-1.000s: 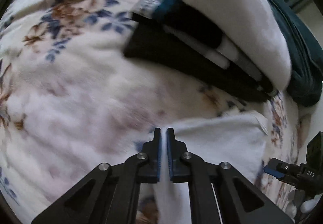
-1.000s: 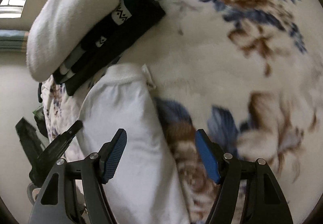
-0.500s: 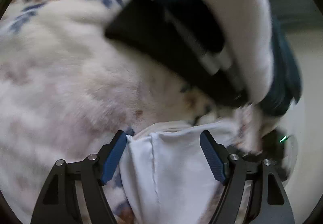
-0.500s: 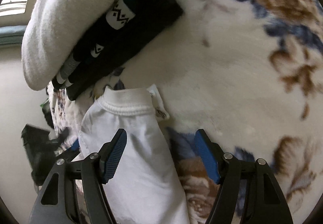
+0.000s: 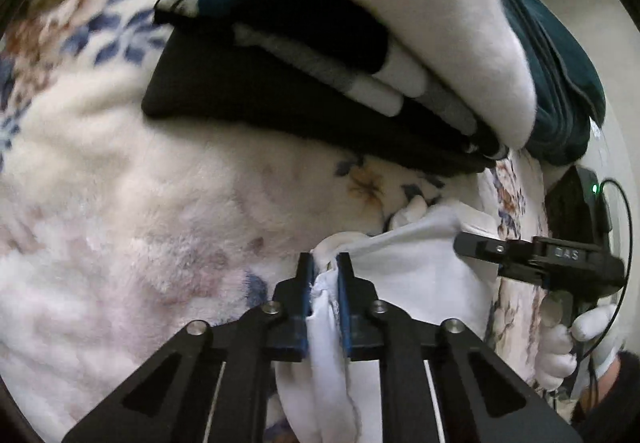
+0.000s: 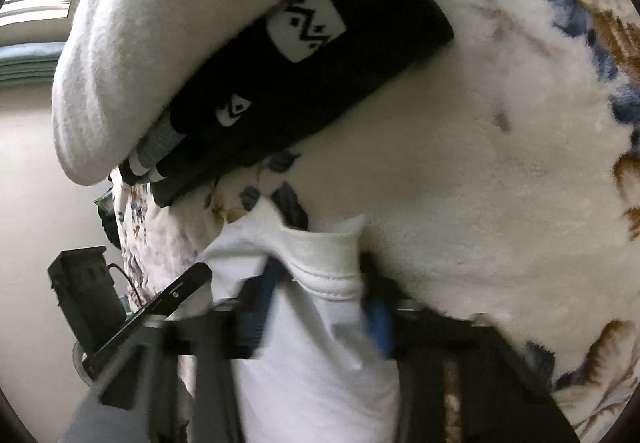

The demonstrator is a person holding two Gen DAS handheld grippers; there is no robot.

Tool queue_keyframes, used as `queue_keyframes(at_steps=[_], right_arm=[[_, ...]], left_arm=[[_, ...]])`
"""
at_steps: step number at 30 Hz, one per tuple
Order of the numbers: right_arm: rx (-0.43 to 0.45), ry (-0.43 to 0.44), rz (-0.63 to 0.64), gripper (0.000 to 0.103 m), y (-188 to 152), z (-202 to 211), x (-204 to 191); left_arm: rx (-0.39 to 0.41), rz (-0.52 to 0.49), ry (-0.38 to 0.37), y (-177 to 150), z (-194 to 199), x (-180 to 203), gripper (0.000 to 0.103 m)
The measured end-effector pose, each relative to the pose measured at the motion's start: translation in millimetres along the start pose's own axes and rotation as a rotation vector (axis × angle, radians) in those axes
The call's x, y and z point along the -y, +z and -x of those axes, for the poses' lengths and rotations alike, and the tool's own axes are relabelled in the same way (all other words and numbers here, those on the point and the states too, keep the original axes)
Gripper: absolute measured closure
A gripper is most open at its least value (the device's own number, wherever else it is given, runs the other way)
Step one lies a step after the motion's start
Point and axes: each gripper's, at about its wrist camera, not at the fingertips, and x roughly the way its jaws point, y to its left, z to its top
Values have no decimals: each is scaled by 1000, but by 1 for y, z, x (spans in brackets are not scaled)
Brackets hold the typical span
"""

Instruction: Fold small clothes

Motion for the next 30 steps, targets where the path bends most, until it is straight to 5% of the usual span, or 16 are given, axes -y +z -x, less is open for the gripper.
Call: queue_keyframes(at_steps=[6,13,19,24,26,30], right_arm=[[96,-48,79,94,-23,19,-34],[195,-39,108,95,-74,69,-69],[252,-39,111,95,-158,117,-81],[229,-10,69,95,-235,136,-54],[152,-7,53,82,-268,127,-38],[40,-54,-10,57,-319,116,0]], left_arm=[[63,-78,-9,-3,33,23,97],[140,-134,-44,-30,100,42,97],[152,-156,-97,-83,139,61,97],[55,-152,-117,-154,147,61,93],[0,-110,-96,-185,145,50,91],[-103,29,-71,-231,140,19,65]])
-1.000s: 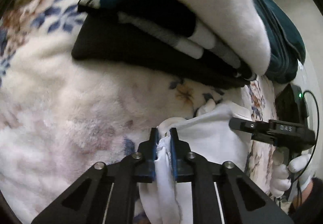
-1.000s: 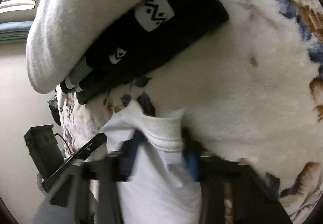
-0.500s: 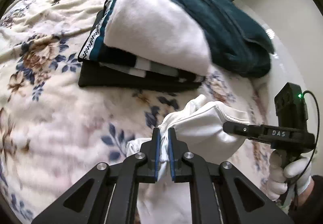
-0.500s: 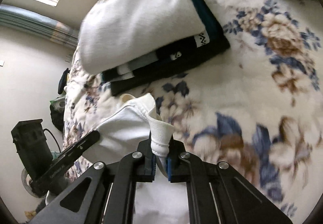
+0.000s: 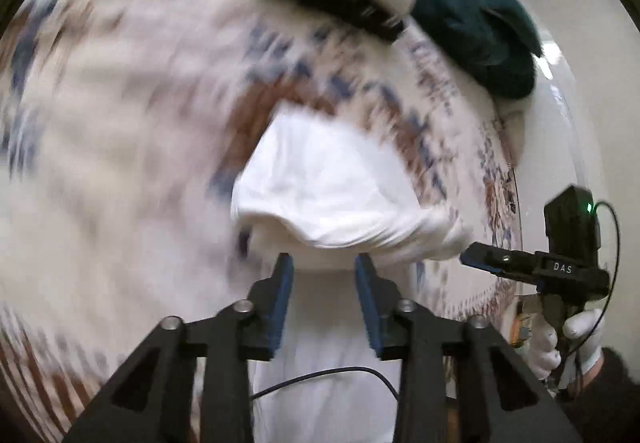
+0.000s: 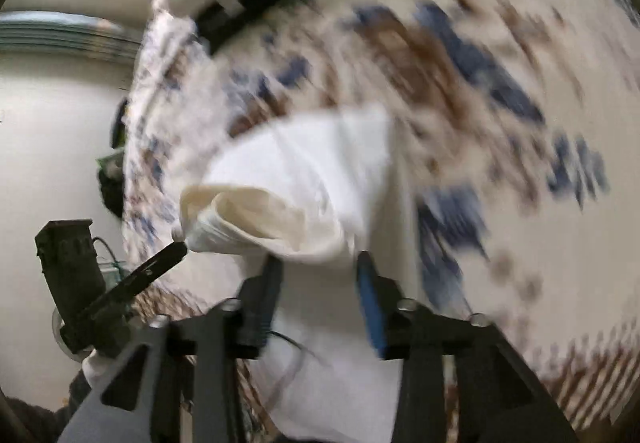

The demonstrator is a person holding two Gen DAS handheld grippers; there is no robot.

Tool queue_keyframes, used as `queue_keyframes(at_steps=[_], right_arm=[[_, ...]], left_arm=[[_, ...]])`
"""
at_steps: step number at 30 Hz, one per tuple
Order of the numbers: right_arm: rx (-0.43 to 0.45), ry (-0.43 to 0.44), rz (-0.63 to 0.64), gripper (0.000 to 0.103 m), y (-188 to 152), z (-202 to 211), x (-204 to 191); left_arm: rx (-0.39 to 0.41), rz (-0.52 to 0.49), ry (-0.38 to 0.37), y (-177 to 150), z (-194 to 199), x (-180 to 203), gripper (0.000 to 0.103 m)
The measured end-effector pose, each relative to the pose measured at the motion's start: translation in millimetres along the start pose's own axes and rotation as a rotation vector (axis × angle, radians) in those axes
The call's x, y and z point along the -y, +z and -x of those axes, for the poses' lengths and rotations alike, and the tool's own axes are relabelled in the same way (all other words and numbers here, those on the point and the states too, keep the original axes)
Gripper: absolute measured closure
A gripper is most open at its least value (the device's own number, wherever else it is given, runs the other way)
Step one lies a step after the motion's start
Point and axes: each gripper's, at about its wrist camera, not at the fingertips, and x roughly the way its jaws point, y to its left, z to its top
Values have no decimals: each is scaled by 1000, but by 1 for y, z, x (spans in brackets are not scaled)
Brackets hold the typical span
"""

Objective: Fold small clothes
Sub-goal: 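Fold the collar end over toward the hem with both grippers and release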

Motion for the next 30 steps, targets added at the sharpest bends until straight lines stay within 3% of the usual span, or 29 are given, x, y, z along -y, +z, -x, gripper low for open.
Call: queue_keyframes(at_steps=[4,8,11,15,19,21,22,23,30], right_arm=[[7,7,-127,57,-20,10,35],[43,77,-221,57,-9,9,45],[37,109,-288,57,7,-14,45],[-14,56,-309,57,26,-54,36],[-58,3,-330,57,27,-82,35],[-51,2,-324,62,26,-89,31],[-42,4,-319,85,26,-90,30],[-34,9,-307,95,25,-90,27],[71,-12,-257,96,22,-49,17]], left_arm=[[5,110,27,-10,10,-25,60],[60,161,48,21,12,-33,59],[42,184,52,46,-10,-38,58],[-17,212,46,57,-44,-49,58],[10,254,50,41,-44,-48,58],[26,277,56,33,-41,-48,58],[34,293,50,29,-39,-49,58],[40,303,54,25,-36,-50,58],[60,318,39,21,-26,-48,58]])
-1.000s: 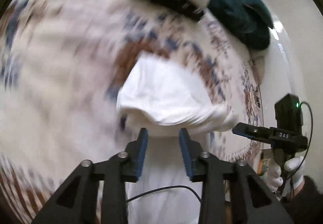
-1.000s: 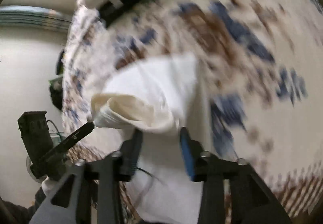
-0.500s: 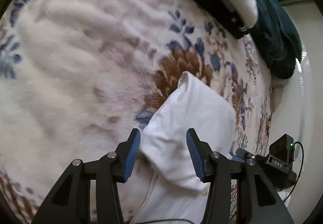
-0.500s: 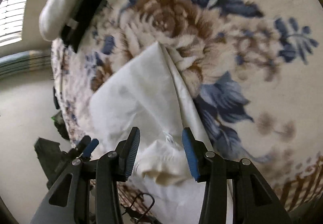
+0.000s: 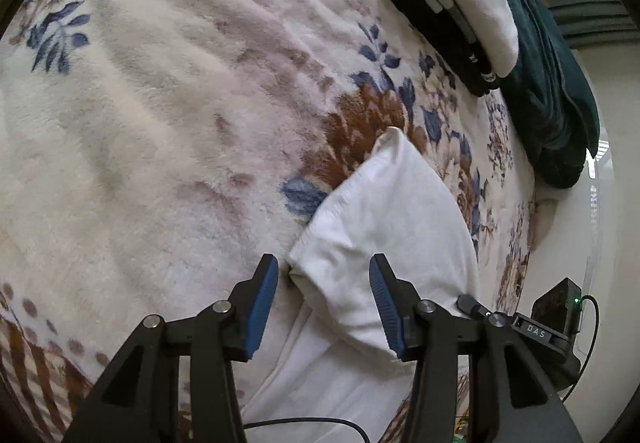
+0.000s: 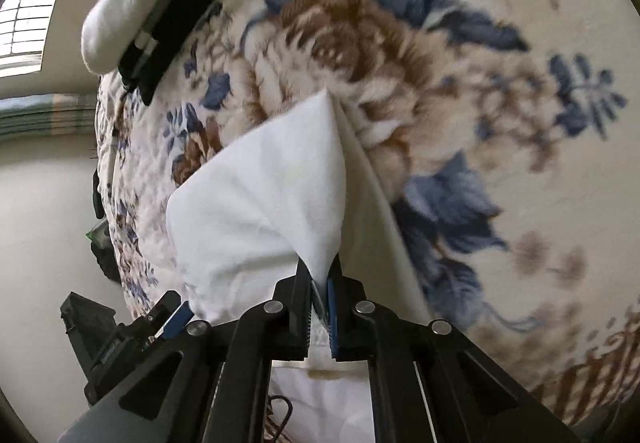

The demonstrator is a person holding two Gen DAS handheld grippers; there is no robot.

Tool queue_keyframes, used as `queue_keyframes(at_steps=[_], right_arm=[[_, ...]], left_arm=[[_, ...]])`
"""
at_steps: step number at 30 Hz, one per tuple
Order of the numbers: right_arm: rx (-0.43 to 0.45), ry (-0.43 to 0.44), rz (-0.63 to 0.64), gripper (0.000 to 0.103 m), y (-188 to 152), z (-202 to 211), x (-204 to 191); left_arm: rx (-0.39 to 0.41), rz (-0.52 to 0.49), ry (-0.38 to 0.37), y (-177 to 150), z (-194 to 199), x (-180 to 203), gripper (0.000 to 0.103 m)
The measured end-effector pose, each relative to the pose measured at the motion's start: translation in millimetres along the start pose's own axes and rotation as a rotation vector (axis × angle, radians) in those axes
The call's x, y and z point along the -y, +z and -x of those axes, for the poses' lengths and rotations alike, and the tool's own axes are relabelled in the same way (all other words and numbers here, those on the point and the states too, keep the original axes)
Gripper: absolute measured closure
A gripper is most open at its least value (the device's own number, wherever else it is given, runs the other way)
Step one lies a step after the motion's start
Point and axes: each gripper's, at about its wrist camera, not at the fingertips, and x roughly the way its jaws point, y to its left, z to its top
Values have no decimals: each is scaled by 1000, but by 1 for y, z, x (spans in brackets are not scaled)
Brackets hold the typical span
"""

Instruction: Fold small clothes

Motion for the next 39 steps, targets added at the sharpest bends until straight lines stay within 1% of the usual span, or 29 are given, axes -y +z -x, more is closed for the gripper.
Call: queue_keyframes(at_steps=[6,8,10,13,14,16,17,18,20,21,23,24,25,26,28,30,32,33,34,35,36,37,39], right_arm=[[-1,-42,21,96,4,5,6],[22,-50,16,96,6,10,4],[53,-52,14,96,7,19,3],[65,-60,30,96,7,28,-2],[51,-65,40,96,6,26,-3],[-73,-89,62,96,7,8,-1],[-105,-116,58,94,7,2,2],[-110,-154,50,90,9,0,6],[-84,-184,32,77,15,8,8],[-54,-171,13,74,18,14,9],[15,-109,-44,64,27,28,11],[32,-74,-75,62,33,30,13],[40,-48,-100,62,38,28,13],[45,-26,-119,62,45,25,12],[45,-8,-142,62,62,12,11],[21,3,-128,62,79,-7,6],[-6,-72,-79,62,88,-23,2],[-11,-154,-35,62,91,-30,-1],[-15,-209,-9,62,93,-33,-2],[-15,-242,10,62,95,-33,-3],[-14,-240,14,62,95,-30,-3],[-6,-217,9,62,93,-20,-1],[18,-180,8,62,85,1,2]], left_arm=[[-34,-20,4,7,-18,6,58],[-38,-31,-15,11,-23,12,58],[-29,-56,-2,13,-23,19,58],[-22,-98,3,11,-21,27,58],[-23,-106,8,10,-19,28,58],[-25,-113,27,11,-16,27,58],[-24,-118,36,13,-14,28,58],[-22,-128,39,15,-11,29,58],[-10,-155,51,21,-6,35,58],[-1,-181,54,27,-3,41,58],[8,-220,55,37,-2,50,58],[10,-237,61,44,-4,56,58],[8,-252,51,51,-9,62,58],[-1,-268,62,59,-17,69,58],[-21,-304,68,68,-31,79,58],[-41,-367,126,75,-51,90,58],[-68,-419,186,77,-70,94,58],[-85,-436,221,79,-79,92,58],[-102,-449,241,79,-87,90,58],[-101,-455,243,78,-88,90,58],[-91,-464,234,76,-82,91,58],[-77,-473,217,74,-74,93,58],[-32,-485,167,64,-51,99,58]])
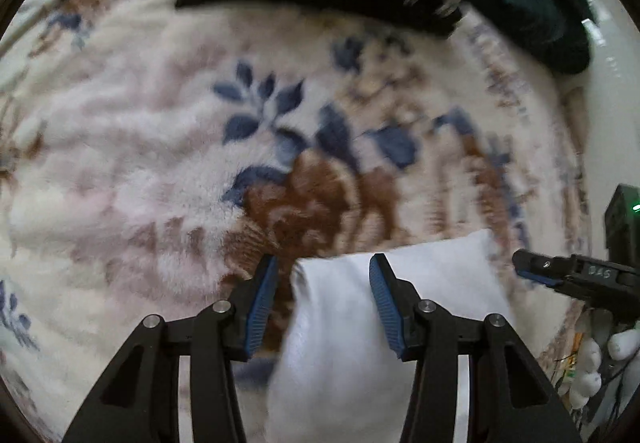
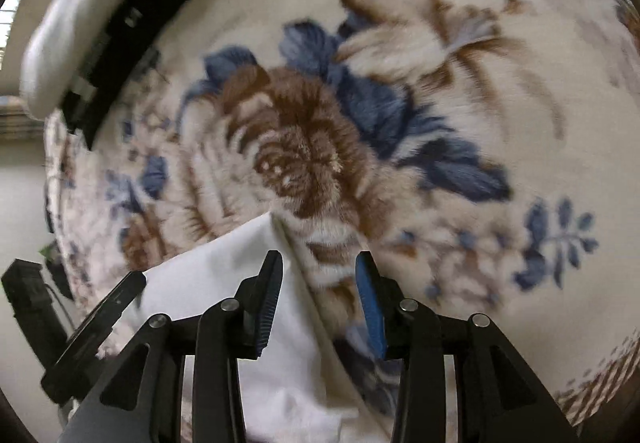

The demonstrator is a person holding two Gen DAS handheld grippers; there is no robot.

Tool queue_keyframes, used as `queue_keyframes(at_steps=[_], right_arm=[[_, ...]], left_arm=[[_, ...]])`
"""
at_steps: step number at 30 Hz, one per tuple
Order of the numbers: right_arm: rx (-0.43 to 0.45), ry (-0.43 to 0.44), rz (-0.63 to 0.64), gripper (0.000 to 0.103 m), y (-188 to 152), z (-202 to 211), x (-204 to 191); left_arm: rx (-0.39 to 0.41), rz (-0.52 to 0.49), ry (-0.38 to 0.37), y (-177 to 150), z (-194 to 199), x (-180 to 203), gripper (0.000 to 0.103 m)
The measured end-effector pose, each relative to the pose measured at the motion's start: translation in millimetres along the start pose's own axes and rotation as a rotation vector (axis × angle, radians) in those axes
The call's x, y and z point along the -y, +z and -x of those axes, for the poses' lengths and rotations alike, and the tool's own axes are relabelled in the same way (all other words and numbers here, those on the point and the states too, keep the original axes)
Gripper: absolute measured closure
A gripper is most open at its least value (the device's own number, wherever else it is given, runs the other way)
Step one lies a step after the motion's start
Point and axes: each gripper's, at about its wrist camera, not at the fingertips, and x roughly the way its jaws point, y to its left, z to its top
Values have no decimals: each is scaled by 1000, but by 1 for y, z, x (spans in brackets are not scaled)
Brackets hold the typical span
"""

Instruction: Fold small clothes

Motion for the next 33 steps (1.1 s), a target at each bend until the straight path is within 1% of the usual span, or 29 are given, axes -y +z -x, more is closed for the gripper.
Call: queue_keyframes(at_steps=[1,2,4,5,6,9,10,11,13,15,16,17,18,19,21,23,25,26,28,31,32,33], right_arm=[[5,14,-2,62,-5,9,4],[12,34,-7,57,-14,21,9],[14,59,-13,52,-32,39,18],[12,72,-15,51,-42,49,23],[8,84,-17,51,-53,57,27],[-21,133,-33,50,-99,81,50],[-29,141,-40,49,-111,86,57],[-37,142,-44,47,-125,90,67],[-59,147,-60,47,-155,99,88],[-104,164,-64,47,-183,101,106],[-126,167,-56,47,-194,98,110],[-152,163,-44,47,-207,92,113],[-183,151,-29,47,-224,85,120],[-207,137,-17,47,-238,77,127],[-243,109,0,47,-262,61,139],[-296,96,5,47,-285,40,152],[-329,83,-9,47,-303,21,164],[-352,79,-5,47,-312,9,168],[-370,86,-3,47,-321,-6,172],[-383,98,1,47,-334,-18,175],[-384,103,1,47,-338,-21,176],[-385,108,-2,47,-338,-26,172]], left_arm=[[35,-2,-29,-6,17,5,58],[62,-9,-25,-13,30,10,58],[118,-30,-3,-31,60,20,31],[130,-34,1,-43,71,25,12],[137,-27,4,-52,79,28,7],[139,9,3,-88,103,38,7],[137,17,11,-97,106,41,7],[132,25,19,-113,113,44,7],[118,40,45,-139,121,47,7],[85,71,78,-171,123,49,7],[65,86,90,-184,122,49,7],[27,112,105,-207,117,46,7],[6,125,122,-219,114,45,7],[-15,150,158,-239,108,42,7],[-67,163,219,-278,89,36,7],[-116,171,255,-308,68,30,7],[-179,204,236,-333,46,24,7],[-194,217,218,-341,38,23,7],[-223,237,185,-356,23,24,7],[-226,272,144,-364,10,27,7],[-216,279,121,-363,8,28,7],[-207,282,118,-362,7,30,7]])
